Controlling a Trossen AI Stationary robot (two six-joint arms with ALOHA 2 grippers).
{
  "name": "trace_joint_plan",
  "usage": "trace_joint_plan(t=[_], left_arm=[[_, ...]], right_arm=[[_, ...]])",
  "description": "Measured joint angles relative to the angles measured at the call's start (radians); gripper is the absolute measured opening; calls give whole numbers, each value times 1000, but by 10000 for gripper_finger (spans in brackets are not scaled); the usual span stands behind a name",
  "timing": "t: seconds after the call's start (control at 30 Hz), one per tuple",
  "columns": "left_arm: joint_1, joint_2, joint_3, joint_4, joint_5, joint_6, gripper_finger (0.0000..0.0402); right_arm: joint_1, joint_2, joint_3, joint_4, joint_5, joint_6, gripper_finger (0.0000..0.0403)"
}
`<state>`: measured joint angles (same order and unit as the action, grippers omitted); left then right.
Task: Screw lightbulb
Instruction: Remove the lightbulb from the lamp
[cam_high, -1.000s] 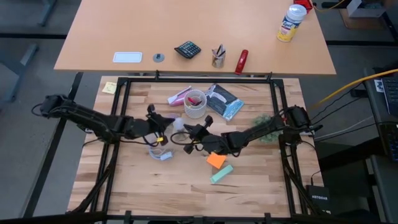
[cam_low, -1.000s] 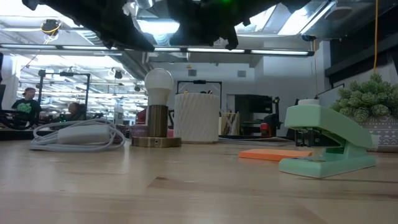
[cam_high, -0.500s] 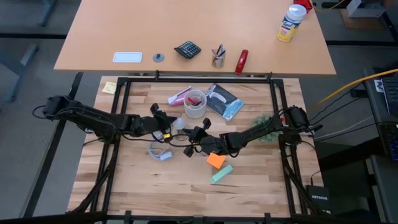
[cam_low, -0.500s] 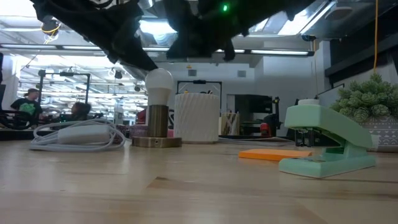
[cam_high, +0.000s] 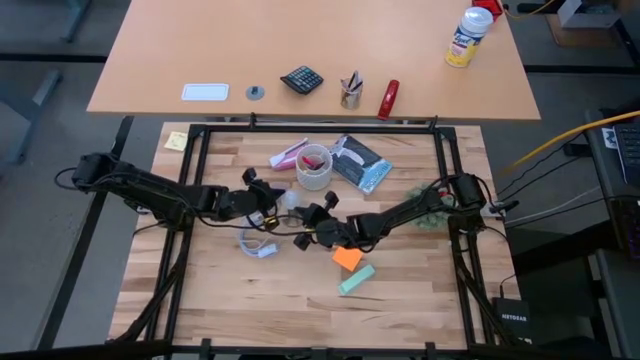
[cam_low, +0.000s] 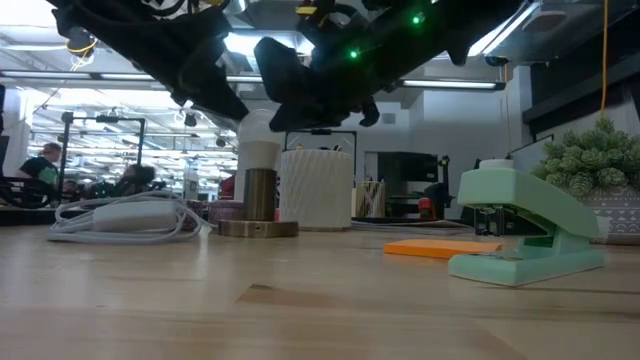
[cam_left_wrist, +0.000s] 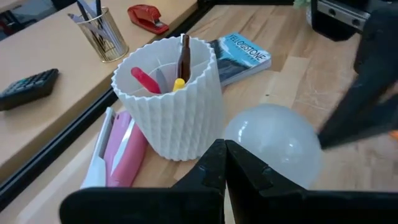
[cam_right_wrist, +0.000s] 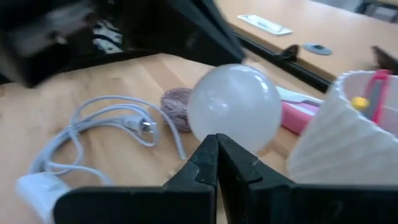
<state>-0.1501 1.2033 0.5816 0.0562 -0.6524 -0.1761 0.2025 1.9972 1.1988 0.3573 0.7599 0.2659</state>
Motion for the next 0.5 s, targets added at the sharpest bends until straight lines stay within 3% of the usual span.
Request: trace_joint_plan(t=[0.37, 0.5], left_arm=[[-48, -2, -1, -16, 36, -84, 1], [-74, 3, -3, -19, 59, -86, 1]], right_arm=[[-7, 0, -3, -33, 150, -1, 7], [-30, 0, 0, -7, 141, -1, 7]])
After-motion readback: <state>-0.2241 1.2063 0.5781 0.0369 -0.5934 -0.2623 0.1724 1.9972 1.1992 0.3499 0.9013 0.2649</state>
